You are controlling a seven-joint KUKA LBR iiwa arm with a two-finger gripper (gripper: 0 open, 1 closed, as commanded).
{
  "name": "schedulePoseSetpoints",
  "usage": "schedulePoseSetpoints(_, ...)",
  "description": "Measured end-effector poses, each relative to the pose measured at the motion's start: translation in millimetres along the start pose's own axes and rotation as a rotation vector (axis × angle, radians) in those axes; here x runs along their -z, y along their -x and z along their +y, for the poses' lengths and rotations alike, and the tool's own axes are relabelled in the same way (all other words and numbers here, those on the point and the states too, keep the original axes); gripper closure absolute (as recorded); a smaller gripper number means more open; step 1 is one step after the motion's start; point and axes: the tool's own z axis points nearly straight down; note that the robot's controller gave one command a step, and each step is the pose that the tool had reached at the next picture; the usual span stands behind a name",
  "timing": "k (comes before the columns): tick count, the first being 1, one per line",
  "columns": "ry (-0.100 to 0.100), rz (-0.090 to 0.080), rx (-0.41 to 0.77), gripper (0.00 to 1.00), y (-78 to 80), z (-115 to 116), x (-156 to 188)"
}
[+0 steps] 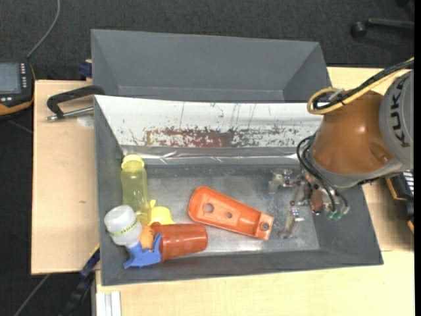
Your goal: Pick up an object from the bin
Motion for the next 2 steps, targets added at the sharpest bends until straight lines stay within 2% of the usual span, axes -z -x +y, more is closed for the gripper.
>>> schedulePoseSetpoints(1,-0.001,-0.009,0.001,0.0,2.0,0.2,4.4)
schedulePoseSetpoints(2,0.002,-0.003,-0.082,0.0,9.0,65.0,-57.9)
